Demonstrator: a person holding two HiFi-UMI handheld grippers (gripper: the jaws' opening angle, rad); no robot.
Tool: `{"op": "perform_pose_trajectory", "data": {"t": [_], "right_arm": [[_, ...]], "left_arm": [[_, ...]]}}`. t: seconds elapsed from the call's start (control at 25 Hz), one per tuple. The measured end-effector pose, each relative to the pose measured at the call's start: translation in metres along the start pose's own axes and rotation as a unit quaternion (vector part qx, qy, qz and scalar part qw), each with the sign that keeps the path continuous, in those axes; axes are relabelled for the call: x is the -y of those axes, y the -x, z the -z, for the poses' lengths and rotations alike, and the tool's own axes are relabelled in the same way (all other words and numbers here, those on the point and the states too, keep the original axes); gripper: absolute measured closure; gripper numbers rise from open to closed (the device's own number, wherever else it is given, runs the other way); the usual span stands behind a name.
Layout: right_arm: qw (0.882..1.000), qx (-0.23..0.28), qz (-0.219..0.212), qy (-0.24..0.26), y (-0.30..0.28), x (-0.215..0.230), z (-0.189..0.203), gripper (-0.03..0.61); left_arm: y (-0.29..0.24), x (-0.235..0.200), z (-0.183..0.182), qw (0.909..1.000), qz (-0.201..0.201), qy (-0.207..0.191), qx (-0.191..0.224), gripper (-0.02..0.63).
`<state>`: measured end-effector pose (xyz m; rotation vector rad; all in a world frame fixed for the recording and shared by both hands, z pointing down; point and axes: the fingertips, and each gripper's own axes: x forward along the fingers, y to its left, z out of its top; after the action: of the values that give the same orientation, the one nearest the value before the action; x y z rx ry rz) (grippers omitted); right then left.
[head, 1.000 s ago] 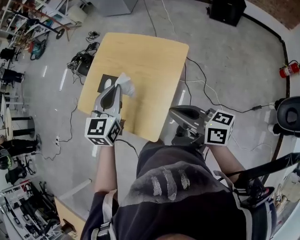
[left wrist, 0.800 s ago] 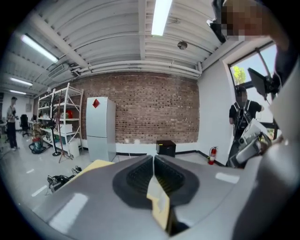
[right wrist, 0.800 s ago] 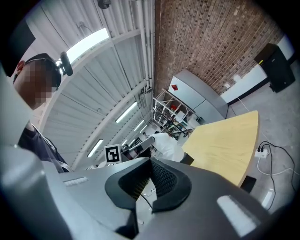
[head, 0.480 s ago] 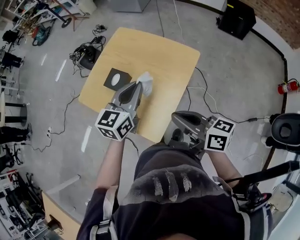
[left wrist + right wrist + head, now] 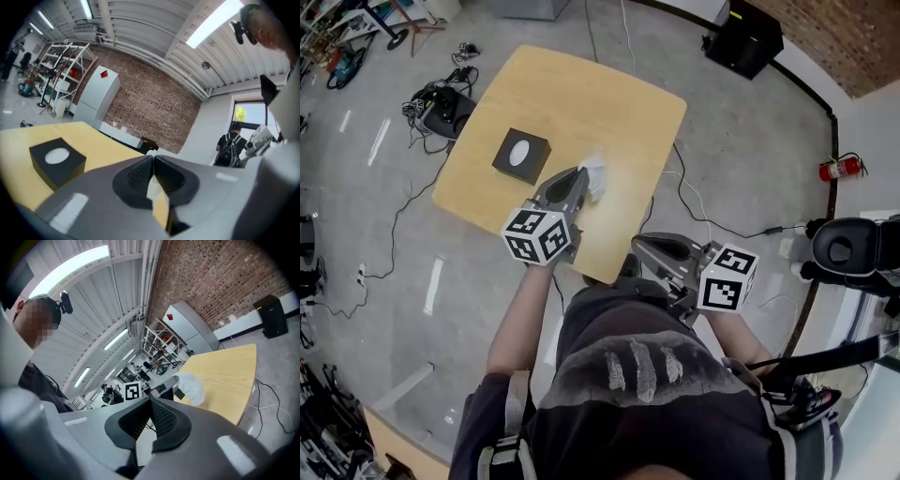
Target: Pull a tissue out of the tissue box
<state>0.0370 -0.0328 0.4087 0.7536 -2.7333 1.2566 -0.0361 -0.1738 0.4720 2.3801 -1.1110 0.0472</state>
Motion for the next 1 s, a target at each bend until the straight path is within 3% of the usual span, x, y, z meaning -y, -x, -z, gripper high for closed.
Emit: {"op": "perform_pose_trajectory", "data": {"t": [0.16,0.36,0.52,0.64,0.8,1.0], "right_arm": [[1.0,-0.011,0.01,0.003,-0.011,-0.006,0.008,0.583],[1.0,-0.009,0.021,0.011,-0.011,-0.004,0.003,0.583],[1.0,-0.009,0.017,0.004,-0.008,0.001,0.001,0.583],[1.0,-0.016,0.007,0.004,-0.006,0.006,0.0,0.583],[1.0,-0.028,-0.011,0.002,-0.006,0.008,-0.001,0.583],[0.999,-0.033,-0.03,-0.003,-0.002,0.017,-0.007,0.583]], "left_arm": [[-0.011,-0.024,0.033,0.9973,0.014,0.071,-0.012,0.604],[-0.02,-0.016,0.037,0.9882,0.061,0.14,0.002,0.604],[-0.017,-0.035,0.044,0.9836,0.033,0.177,0.005,0.603],[-0.011,-0.061,0.062,0.9845,-0.027,0.172,-0.019,0.595],[0.002,-0.088,0.083,0.9826,-0.1,0.142,-0.067,0.501],[0.011,-0.101,0.102,0.977,-0.142,0.093,-0.129,0.422]]}}
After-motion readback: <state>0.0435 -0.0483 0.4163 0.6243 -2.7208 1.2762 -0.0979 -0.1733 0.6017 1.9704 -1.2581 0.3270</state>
